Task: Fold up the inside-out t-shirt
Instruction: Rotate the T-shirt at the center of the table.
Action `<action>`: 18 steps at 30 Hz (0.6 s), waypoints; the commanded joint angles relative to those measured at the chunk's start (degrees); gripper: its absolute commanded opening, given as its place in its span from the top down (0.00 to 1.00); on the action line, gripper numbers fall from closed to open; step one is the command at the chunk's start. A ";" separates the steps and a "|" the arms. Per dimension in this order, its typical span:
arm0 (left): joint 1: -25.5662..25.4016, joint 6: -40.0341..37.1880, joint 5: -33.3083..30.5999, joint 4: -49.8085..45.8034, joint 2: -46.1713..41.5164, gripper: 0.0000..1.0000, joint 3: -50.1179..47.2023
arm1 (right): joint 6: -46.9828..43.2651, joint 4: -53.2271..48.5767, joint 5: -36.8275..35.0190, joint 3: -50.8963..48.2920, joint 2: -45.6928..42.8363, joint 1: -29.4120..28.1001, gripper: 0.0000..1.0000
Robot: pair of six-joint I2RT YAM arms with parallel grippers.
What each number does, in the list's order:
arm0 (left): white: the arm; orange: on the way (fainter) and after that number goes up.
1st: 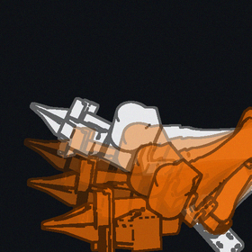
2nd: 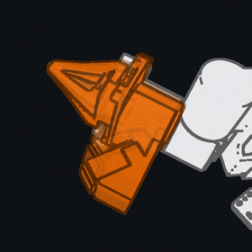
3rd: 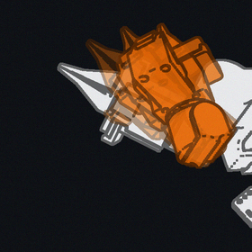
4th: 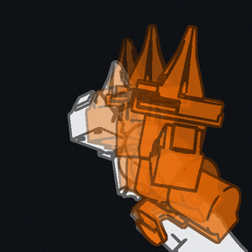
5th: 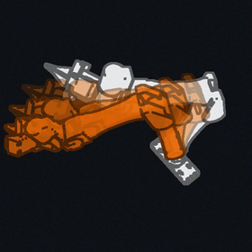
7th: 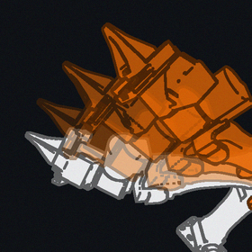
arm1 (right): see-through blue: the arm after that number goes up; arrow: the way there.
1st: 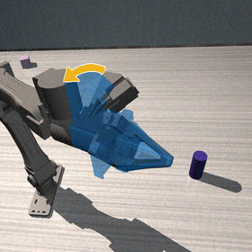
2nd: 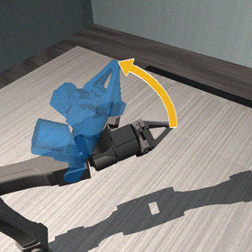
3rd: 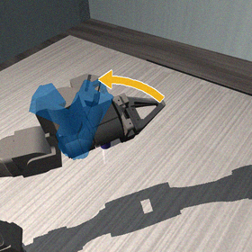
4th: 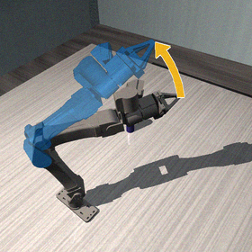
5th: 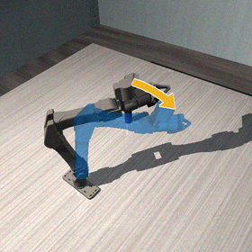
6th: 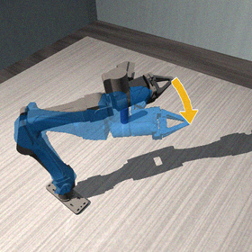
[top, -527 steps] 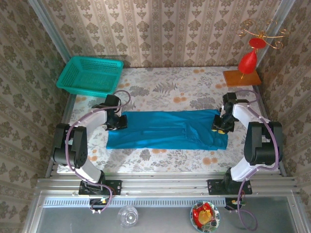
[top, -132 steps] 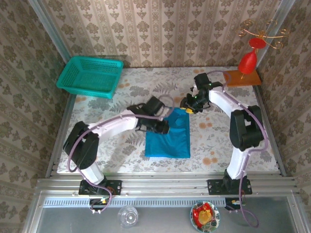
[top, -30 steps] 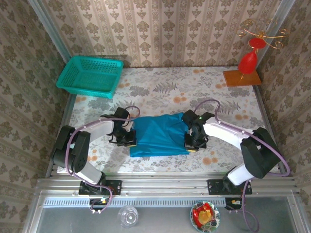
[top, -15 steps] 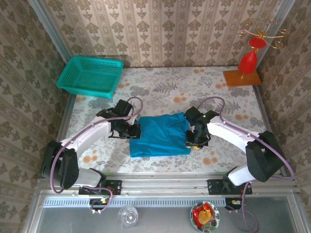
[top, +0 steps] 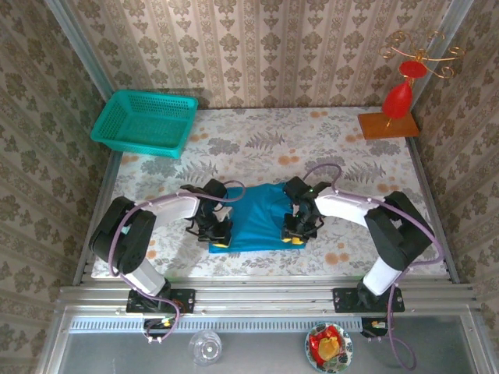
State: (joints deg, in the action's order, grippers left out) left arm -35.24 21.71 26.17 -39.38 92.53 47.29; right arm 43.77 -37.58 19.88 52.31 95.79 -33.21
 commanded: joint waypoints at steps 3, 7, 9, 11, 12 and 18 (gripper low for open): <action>-1.76 -0.78 1.28 0.69 2.89 1.00 -2.58 | -0.49 -1.05 -6.60 -1.69 2.78 3.22 0.71; -3.62 -0.08 2.67 0.97 2.48 1.00 -2.37 | -1.80 -2.76 -9.50 -0.78 2.65 4.78 0.71; -4.23 0.57 5.15 2.25 1.11 1.00 -1.95 | -3.02 -2.60 -9.73 0.27 2.93 5.99 0.71; -5.37 1.21 8.51 4.31 -0.18 0.97 -0.39 | -5.17 -3.20 -10.12 2.75 4.48 8.06 0.71; -5.94 1.81 9.86 5.38 -0.72 0.96 0.79 | -6.61 -3.72 -10.56 4.76 5.48 9.22 0.71; -3.36 4.74 11.45 8.87 -2.90 0.89 9.80 | -12.89 -11.69 -13.16 19.85 10.63 13.13 0.71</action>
State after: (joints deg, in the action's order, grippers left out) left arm -40.69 24.49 35.51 -33.71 92.29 52.25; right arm 35.35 -43.99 12.56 66.72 104.66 -21.45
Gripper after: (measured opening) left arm 0.104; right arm 0.290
